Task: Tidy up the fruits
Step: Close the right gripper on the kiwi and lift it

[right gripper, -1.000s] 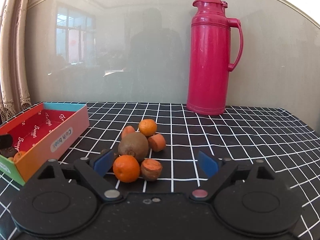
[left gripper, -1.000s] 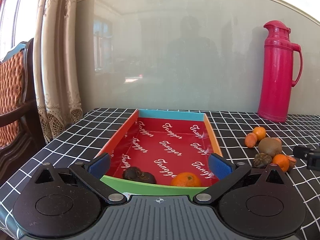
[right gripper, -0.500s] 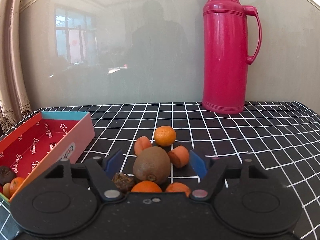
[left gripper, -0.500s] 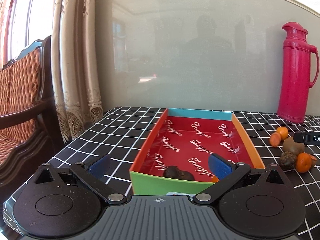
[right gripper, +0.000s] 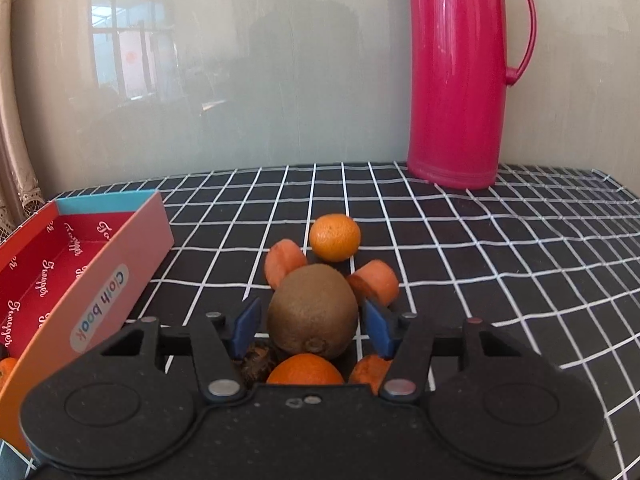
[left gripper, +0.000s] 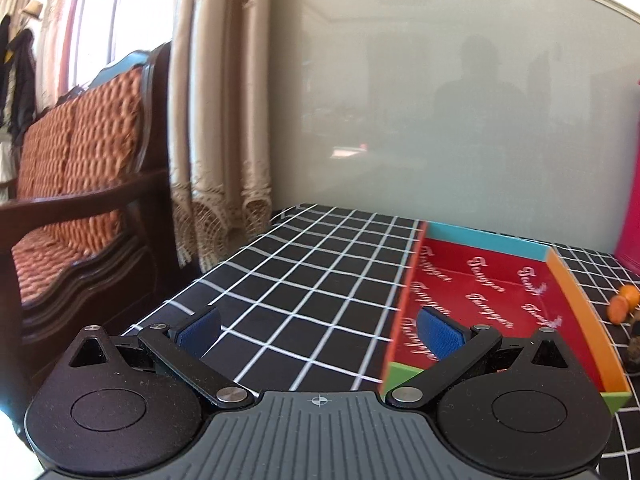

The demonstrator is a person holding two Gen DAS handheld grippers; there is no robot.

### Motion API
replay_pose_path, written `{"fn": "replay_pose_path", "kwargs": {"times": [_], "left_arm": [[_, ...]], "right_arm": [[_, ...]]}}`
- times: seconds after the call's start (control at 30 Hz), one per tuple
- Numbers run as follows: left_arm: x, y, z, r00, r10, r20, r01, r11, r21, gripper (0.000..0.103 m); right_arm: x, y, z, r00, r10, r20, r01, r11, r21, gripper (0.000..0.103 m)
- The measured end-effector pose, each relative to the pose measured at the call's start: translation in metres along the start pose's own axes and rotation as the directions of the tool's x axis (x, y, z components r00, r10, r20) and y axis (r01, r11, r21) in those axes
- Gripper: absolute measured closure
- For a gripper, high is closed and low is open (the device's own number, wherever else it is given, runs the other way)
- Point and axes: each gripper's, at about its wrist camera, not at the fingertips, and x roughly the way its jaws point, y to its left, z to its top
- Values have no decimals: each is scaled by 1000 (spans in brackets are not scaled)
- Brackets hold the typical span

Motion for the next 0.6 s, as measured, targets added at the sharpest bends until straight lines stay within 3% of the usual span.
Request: {"fn": "replay_pose_path", "kwargs": {"times": [0.2,0.6], "left_arm": [[17,20,1,996,85,-34,-87,994,-61,0],[21,38,-2,992,112,-59,-117,988,-99,0]], "right_arm": [[3,0,-1,1000,-6,-14,6,1000,15,55],[-11,3,5,999,-3,47,2,1000,5,56]]}}
